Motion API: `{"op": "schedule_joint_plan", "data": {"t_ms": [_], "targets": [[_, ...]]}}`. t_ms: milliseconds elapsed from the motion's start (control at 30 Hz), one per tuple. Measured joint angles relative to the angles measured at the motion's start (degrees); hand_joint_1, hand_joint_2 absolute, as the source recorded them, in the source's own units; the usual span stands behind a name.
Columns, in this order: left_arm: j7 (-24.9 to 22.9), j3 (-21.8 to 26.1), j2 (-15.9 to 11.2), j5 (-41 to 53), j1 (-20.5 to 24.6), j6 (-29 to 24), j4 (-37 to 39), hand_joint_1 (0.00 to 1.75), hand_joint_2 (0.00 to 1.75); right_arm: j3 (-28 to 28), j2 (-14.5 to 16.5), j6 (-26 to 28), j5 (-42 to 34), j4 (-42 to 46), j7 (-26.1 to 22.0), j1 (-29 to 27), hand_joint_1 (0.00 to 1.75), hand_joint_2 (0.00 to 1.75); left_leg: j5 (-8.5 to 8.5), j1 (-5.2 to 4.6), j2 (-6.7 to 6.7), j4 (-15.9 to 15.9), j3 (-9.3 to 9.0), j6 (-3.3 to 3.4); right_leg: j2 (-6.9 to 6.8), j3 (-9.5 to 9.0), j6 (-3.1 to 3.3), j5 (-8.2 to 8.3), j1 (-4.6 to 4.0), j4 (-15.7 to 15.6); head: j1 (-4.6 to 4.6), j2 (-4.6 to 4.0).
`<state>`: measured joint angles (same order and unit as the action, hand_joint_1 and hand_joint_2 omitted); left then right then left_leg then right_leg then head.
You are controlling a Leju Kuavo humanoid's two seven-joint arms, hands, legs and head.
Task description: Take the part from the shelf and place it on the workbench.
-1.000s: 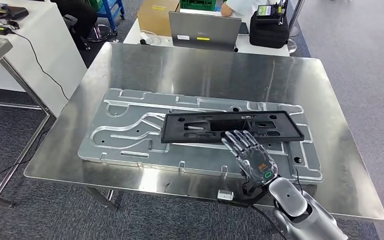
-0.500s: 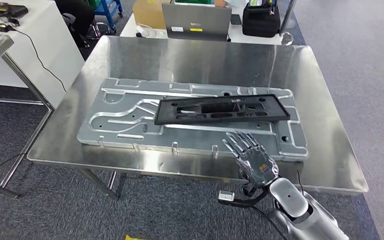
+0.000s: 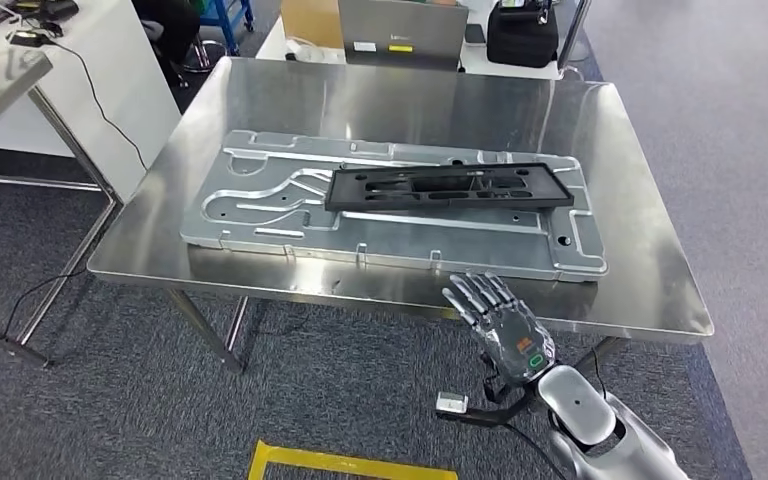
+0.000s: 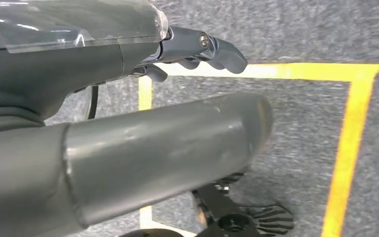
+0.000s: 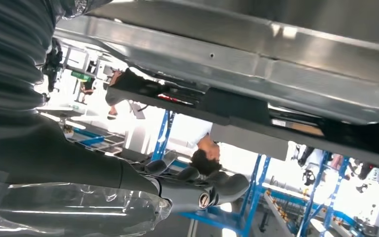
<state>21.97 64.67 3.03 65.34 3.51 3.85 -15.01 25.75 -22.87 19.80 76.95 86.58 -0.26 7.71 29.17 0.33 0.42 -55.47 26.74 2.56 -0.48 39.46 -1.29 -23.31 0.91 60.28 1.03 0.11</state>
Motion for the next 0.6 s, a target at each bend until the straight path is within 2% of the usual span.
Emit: {"op": "schedule_joint_plan", "data": {"t_ms": [67, 100, 133, 167, 200, 233, 267, 300, 333, 367, 433, 467, 500, 533, 600], "targets": [[-0.02, 0.0, 0.01, 0.05, -0.02, 0.04, 0.02, 0.0, 0.0, 0.0, -0.01, 0.1, 0.24, -0.01, 0.14, -0.55, 0.0, 1.75, -1.64, -0.07, 0.2, 0.02, 1.86, 0.7, 0.18, 1.8, -0.21, -6.5, 0.07, 6.46, 0.01, 0.0], [-0.02, 0.0, 0.01, 0.06, -0.04, 0.07, 0.02, 0.0, 0.0, 0.0, -0.01, 0.23, 0.36, -0.01, 0.28, -0.9, 0.0, 1.75, -2.39, -0.16, 0.23, -0.06, 2.85, 0.78, 0.2, 2.4, -0.29, -8.65, 0.08, 10.15, 0.01, 0.0], [-0.02, 0.0, 0.01, 0.07, -0.08, 0.09, 0.02, 0.0, 0.0, 0.0, 0.01, 0.44, 0.47, -0.01, 0.46, -1.36, 0.0, 1.75, -3.11, -0.25, 0.24, -0.21, 3.86, 0.78, 0.21, 2.48, -0.34, -9.36, 0.07, 13.03, 0.0, 0.0], [-0.02, 0.01, 0.01, 0.07, -0.13, 0.11, 0.02, 0.0, 0.0, 0.0, 0.04, 0.78, 0.56, 0.01, 0.65, -1.95, 0.0, 1.75, -3.8, -0.31, 0.25, -0.48, 5.04, 0.71, 0.22, 1.71, -0.32, -8.68, 0.06, 14.37, 0.0, 0.0], [-0.02, 0.02, 0.01, 0.06, -0.19, 0.13, 0.02, 0.0, 0.0, -0.01, 0.1, 1.19, 0.63, 0.05, 0.9, -2.61, 0.0, 1.75, -4.39, -0.36, 0.23, -0.82, 6.15, 0.61, 0.22, 0.03, -0.2, -7.15, 0.03, 13.82, -0.01, 0.0], [-0.02, 0.05, 0.01, 0.01, -0.23, 0.13, 0.02, 0.0, 0.0, -0.04, 0.22, 1.69, 0.69, 0.15, 1.24, -3.35, 0.0, 1.75, -4.88, -0.38, 0.21, -1.22, 7.18, 0.47, 0.22, -2.63, 0.0, -5.67, -0.02, 11.36, -0.01, 0.0], [-0.02, 0.15, 0.05, -0.08, -0.27, 0.12, 0.02, 0.0, 0.0, -0.15, 0.41, 2.3, 0.73, 0.36, 1.62, -4.21, 0.0, 1.75, -5.29, -0.44, 0.16, -1.66, 8.03, 0.28, 0.22, -6.16, 0.32, -5.34, -0.15, 7.27, -0.01, 0.0], [-0.02, 0.29, 0.11, -0.2, -0.3, 0.11, 0.02, 0.0, 0.0, -0.31, 0.68, 2.95, 0.76, 0.64, 2.0, -5.14, 0.0, 1.75, -5.66, -0.51, 0.12, -2.06, 8.63, 0.04, 0.2, -9.46, 0.64, -6.04, -0.31, 2.81, -0.02, 0.0], [-0.01, 0.5, 0.17, -0.34, -0.35, 0.08, 0.02, 0.0, 0.0, -0.48, 1.03, 3.63, 0.78, 0.91, 2.35, -6.1, 0.0, 1.75, -6.08, -0.55, 0.11, -2.33, 9.02, -0.28, 0.19, -11.88, 0.93, -7.02, -0.51, -0.74, -0.02, 0.0], [-0.01, 0.71, 0.22, -0.44, -0.42, 0.05, 0.02, 0.0, 0.0, -0.61, 1.33, 4.19, 0.78, 1.14, 2.57, -6.98, 0.0, 1.75, -6.51, -0.54, 0.12, -2.45, 9.24, -0.63, 0.19, -13.25, 1.2, -7.95, -0.73, -3.03, -0.02, 0.0], [-0.02, 1.02, 0.25, -0.55, -0.64, -0.01, 0.02, 0.0, 0.0, -0.71, 1.85, 4.79, 0.8, 1.28, 2.77, -8.46, 0.0, 1.75, -7.29, -0.45, 0.12, -2.41, 9.54, -1.42, 0.12, -12.95, 1.78, -7.44, -0.76, -3.95, -0.01, 0.0], [-0.02, 1.1, 0.26, -0.56, -0.77, -0.03, 0.03, 0.0, 0.0, -0.73, 2.04, 4.86, 0.81, 1.28, 2.78, -8.94, 0.0, 1.75, -6.64, -0.39, 0.06, -2.82, 9.92, -1.75, 0.07, -12.39, 2.2, -6.76, -0.64, -4.08, -0.02, 0.0], [-0.02, 1.15, 0.28, -0.58, -0.9, -0.04, 0.04, 0.0, 0.0, -0.74, 2.24, 4.88, 0.77, 1.31, 2.79, -9.29, 0.0, 1.75, -4.89, -0.33, -0.03, -4.02, 10.51, -2.05, 0.01, -11.64, 2.66, -5.94, -0.46, -4.24, -0.02, 0.0], [-0.02, 1.2, 0.29, -0.6, -0.98, -0.06, 0.05, 0.0, 0.0, -0.81, 2.51, 4.93, 0.55, 1.34, 2.87, -9.59, 0.0, 1.31, -2.03, -0.2, -0.09, -6.29, 11.29, -2.3, -0.03, -10.75, 2.97, -5.12, -0.31, -4.32, -0.03, 0.0], [-0.02, 1.35, 0.32, -0.82, -1.03, -0.2, 0.05, 0.0, 0.0, -1.27, 3.41, 5.35, -0.92, 1.42, 3.52, -10.69, 0.0, 1.31, 3.92, -0.01, -0.15, -13.02, 12.72, -2.82, -0.11, -8.85, 3.21, -3.63, -0.35, -4.22, -0.03, 0.0]]}}
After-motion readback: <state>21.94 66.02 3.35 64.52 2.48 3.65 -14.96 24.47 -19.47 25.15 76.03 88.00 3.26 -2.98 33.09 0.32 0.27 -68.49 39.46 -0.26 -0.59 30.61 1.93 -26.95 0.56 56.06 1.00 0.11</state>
